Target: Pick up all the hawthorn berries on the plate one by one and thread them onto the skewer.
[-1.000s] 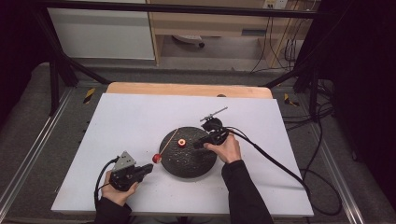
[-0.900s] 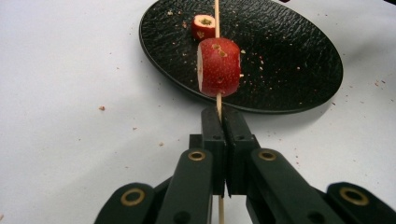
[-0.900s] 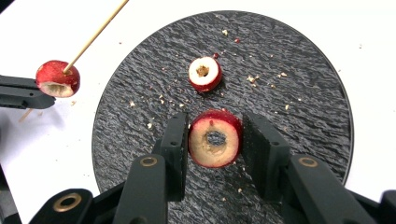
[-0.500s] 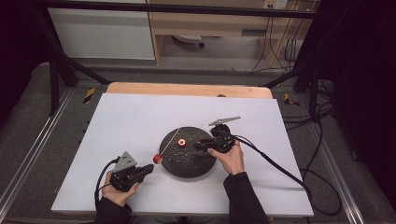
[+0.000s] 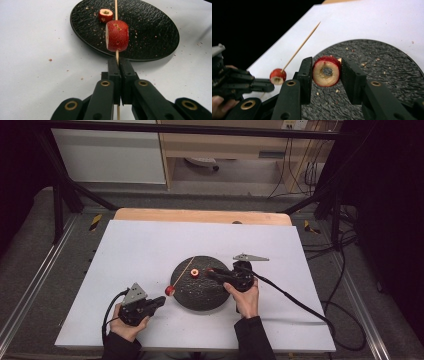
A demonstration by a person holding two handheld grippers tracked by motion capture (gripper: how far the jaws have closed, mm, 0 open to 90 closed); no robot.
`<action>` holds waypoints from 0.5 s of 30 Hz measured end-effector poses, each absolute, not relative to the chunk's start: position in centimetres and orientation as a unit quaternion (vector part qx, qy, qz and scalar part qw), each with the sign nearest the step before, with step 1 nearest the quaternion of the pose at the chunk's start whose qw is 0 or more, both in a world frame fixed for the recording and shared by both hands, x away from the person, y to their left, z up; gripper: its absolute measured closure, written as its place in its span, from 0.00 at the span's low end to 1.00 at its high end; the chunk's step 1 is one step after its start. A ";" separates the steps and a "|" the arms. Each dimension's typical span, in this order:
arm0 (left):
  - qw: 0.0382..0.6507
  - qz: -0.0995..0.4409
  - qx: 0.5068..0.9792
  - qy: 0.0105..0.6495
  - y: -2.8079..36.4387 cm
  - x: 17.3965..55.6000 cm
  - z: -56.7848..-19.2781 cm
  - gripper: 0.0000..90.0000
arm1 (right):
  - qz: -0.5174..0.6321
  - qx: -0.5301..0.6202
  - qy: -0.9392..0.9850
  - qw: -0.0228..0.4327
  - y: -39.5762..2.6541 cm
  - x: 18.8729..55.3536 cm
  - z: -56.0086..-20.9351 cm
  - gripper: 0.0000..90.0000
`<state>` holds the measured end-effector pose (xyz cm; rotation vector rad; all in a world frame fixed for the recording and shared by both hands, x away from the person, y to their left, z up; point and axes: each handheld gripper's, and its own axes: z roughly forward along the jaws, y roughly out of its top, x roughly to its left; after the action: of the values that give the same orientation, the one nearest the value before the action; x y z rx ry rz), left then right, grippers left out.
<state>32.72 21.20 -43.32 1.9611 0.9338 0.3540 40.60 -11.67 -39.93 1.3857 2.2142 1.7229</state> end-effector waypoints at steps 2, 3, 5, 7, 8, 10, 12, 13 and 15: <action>0.453 0.144 0.794 0.378 21.2 32.7 -43.3 0.98 | 0.557 0.446 0.700 0.009 -11.7 40.5 -40.2 0.70; 0.453 0.143 0.795 0.378 21.1 32.7 -43.3 0.98 | 0.566 0.448 0.692 0.006 -11.7 40.3 -40.3 0.70; 0.453 0.143 0.795 0.377 21.1 32.7 -43.3 0.98 | 0.578 0.451 0.680 0.005 -11.7 40.2 -40.5 0.70; 0.454 0.143 0.795 0.376 21.1 32.6 -43.3 0.98 | 0.590 0.453 0.668 0.004 -11.9 40.0 -40.7 0.70; 0.453 0.143 0.796 0.375 21.0 32.6 -43.3 0.98 | 0.595 0.457 0.661 0.004 -11.9 39.9 -40.7 0.70; 0.453 0.142 0.797 0.374 21.0 32.6 -43.3 0.98 | 0.601 0.459 0.654 0.006 -11.9 39.8 -40.8 0.70; 0.453 0.142 0.797 0.373 20.9 32.5 -43.3 0.98 | 0.612 0.463 0.642 0.006 -11.8 39.6 -41.0 0.70; 0.454 0.142 0.797 0.373 20.9 32.5 -43.3 0.98 | 0.617 0.461 0.637 0.008 -11.8 39.6 -41.1 0.70; 0.455 0.142 0.797 0.372 20.8 32.5 -43.3 0.98 | 0.623 0.466 0.628 0.009 -11.7 39.5 -41.3 0.70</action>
<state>32.45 20.85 -43.28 1.9659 0.9173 0.3514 39.48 -11.69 -41.26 1.4544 1.9615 1.9469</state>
